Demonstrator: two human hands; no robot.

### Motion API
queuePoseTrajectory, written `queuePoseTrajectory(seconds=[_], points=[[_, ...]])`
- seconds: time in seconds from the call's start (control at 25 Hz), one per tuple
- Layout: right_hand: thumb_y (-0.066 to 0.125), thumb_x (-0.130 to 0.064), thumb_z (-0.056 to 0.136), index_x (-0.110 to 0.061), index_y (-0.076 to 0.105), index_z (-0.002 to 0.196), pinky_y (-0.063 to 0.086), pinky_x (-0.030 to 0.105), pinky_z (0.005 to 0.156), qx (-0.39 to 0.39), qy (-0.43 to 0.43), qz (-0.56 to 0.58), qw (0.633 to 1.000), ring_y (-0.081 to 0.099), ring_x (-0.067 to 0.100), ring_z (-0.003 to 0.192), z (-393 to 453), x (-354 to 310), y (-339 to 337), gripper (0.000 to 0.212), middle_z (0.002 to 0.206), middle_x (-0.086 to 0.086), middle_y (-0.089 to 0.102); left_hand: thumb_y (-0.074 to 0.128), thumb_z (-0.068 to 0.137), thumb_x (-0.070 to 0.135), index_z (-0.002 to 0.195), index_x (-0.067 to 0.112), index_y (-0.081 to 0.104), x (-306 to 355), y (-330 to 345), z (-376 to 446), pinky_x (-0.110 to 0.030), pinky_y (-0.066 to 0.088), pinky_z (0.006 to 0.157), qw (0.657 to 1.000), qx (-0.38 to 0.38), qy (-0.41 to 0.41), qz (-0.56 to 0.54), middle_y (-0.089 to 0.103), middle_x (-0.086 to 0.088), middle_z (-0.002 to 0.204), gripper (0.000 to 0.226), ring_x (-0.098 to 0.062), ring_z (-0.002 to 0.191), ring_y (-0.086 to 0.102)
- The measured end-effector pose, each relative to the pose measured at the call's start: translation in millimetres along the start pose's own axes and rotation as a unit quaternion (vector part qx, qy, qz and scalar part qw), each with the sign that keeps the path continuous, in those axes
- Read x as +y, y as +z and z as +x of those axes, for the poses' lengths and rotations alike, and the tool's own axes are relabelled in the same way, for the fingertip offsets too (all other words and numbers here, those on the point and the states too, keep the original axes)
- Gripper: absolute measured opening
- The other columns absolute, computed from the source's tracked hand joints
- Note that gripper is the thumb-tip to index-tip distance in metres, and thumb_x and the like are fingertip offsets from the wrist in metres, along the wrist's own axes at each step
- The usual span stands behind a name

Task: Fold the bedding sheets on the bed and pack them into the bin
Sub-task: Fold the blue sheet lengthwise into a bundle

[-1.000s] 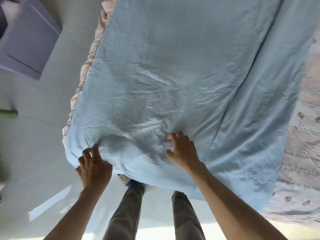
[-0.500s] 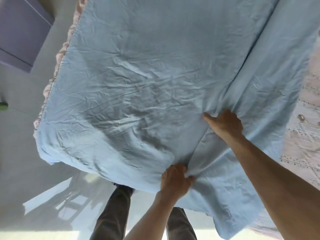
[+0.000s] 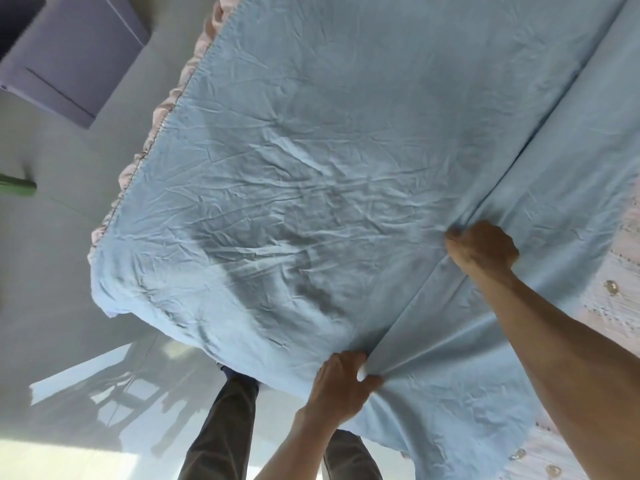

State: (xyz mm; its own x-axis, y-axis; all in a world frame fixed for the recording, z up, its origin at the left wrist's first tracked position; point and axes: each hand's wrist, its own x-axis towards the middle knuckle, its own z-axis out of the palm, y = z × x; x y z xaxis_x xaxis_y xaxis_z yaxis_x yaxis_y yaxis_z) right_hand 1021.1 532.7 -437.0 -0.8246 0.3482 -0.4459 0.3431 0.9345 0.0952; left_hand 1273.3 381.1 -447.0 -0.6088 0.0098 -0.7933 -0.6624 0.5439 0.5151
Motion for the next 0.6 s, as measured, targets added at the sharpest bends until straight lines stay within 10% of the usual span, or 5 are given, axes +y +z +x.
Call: queuePoseTrajectory(seconds=[0.28, 0.6], points=[[0.038, -0.03, 0.093, 0.005, 0.066, 0.101, 0.048, 0.041, 0.087, 0.001, -0.054, 0.079, 0.995, 0.061, 0.041, 0.103, -9, -22, -23, 0.045, 0.107, 0.027, 0.067, 0.065, 0.082, 0.043, 0.092, 0.025, 0.064, -28, -12, -1, -0.031, 0.046, 0.072, 1.0, -0.001, -0.002, -0.007, 0.069, 0.002, 0.092, 0.021, -0.023, 0.09, 0.063], [0.042, -0.019, 0.098, -0.002, 0.056, 0.085, 0.039, 0.038, 0.076, -0.026, -0.327, 0.094, 0.94, 0.057, 0.042, 0.1, -50, -176, -62, 0.026, 0.103, 0.029, 0.06, 0.066, 0.09, 0.029, 0.076, 0.023, 0.056, -117, -168, -37, -0.018, 0.036, 0.053, 0.976, 0.18, -0.021, -0.122, 0.058, 0.017, 0.06, 0.018, -0.003, 0.052, 0.048]])
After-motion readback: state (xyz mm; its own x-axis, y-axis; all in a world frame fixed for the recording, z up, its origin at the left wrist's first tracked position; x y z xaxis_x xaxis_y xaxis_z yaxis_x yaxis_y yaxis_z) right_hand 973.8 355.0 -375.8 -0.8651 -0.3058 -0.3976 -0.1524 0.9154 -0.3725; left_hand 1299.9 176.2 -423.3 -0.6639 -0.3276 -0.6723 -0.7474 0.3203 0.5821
